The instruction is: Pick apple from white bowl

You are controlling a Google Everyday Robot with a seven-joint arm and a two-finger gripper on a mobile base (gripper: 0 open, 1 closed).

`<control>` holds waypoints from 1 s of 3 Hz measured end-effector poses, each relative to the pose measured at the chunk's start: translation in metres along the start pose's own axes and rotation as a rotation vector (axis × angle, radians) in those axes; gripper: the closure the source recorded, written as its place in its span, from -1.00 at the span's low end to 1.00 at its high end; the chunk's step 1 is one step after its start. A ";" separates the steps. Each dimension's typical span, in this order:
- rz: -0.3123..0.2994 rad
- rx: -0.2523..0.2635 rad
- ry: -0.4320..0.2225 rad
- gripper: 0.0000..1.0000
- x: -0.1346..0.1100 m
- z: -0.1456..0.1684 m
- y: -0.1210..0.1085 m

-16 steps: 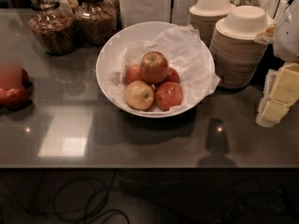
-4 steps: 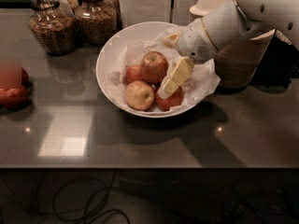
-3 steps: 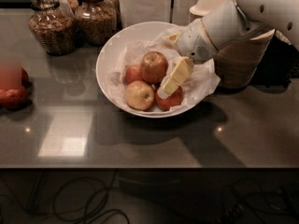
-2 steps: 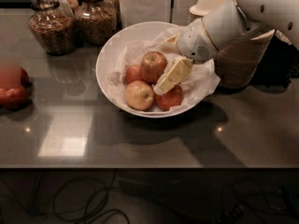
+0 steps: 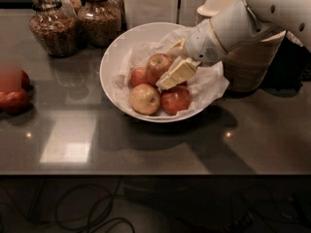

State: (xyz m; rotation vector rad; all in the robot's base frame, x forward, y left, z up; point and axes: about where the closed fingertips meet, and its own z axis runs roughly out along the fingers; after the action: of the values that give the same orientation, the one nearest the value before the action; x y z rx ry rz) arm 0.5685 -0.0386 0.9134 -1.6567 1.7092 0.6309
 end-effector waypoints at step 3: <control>-0.005 -0.011 -0.005 1.00 -0.002 0.004 0.001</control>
Offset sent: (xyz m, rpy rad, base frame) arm 0.0000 0.0000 0.0000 0.0000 0.0000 0.0000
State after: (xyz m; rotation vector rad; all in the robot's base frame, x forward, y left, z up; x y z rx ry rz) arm 0.5679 -0.0346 0.9122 -1.6648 1.7008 0.6423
